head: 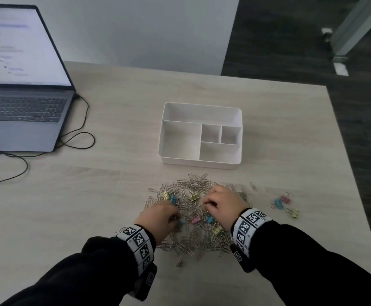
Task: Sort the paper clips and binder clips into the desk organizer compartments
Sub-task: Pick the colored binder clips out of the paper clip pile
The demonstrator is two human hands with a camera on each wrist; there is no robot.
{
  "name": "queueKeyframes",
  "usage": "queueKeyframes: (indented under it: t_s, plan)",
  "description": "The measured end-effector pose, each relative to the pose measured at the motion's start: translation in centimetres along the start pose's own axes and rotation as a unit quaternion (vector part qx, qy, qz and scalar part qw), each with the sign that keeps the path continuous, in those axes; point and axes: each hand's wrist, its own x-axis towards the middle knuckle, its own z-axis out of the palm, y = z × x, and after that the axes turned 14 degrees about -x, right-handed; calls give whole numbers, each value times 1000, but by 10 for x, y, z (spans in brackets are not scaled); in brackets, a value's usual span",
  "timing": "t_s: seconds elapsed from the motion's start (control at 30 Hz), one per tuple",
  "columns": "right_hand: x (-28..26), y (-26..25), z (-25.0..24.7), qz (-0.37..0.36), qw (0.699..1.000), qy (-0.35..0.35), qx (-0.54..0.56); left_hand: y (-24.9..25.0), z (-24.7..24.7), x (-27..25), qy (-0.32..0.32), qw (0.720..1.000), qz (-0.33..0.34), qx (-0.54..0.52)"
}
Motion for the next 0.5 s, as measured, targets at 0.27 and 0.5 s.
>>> queueKeyframes:
  t_s: [0.27, 0.5]
  plan:
    - [-33, 16, -1, 234, 871, 21, 433, 30, -7, 1, 80, 951, -125, -273]
    - [-49, 18, 8, 247, 763, 6, 597, 91, 9, 24, 59, 949, -67, -302]
